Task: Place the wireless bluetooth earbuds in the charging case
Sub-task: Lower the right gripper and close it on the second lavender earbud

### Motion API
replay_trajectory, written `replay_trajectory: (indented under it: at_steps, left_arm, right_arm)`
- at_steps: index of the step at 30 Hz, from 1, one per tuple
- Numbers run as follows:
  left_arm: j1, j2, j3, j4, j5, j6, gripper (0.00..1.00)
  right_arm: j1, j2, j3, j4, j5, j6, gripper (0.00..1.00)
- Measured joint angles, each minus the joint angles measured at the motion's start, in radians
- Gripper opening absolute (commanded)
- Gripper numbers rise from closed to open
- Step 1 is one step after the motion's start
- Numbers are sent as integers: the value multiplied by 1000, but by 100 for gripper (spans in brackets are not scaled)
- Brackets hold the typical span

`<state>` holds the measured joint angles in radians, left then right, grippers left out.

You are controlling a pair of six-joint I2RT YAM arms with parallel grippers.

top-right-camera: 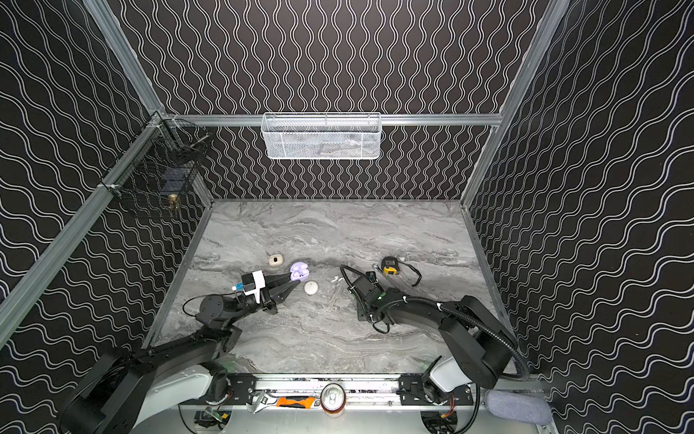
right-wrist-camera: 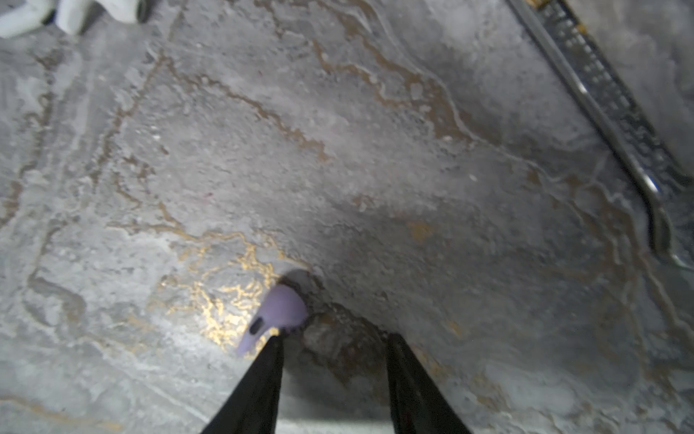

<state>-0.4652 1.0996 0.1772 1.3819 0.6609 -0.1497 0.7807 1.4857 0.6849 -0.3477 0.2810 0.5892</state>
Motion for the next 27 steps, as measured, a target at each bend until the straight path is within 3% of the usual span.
replay_trajectory:
  at_steps: [13, 21, 27]
  left_arm:
    - [-6, -23, 0, -31, -4, 20, 0]
    - [-17, -33, 1, -56, -7, 29, 0]
    - [-21, -47, 0, -61, -7, 48, 0]
  right_arm:
    - [-44, 1, 20, -35, 5, 19, 44]
    - [-44, -63, 158, -108, 14, -33, 49]
    - [-43, 39, 234, -117, -44, -78, 52]
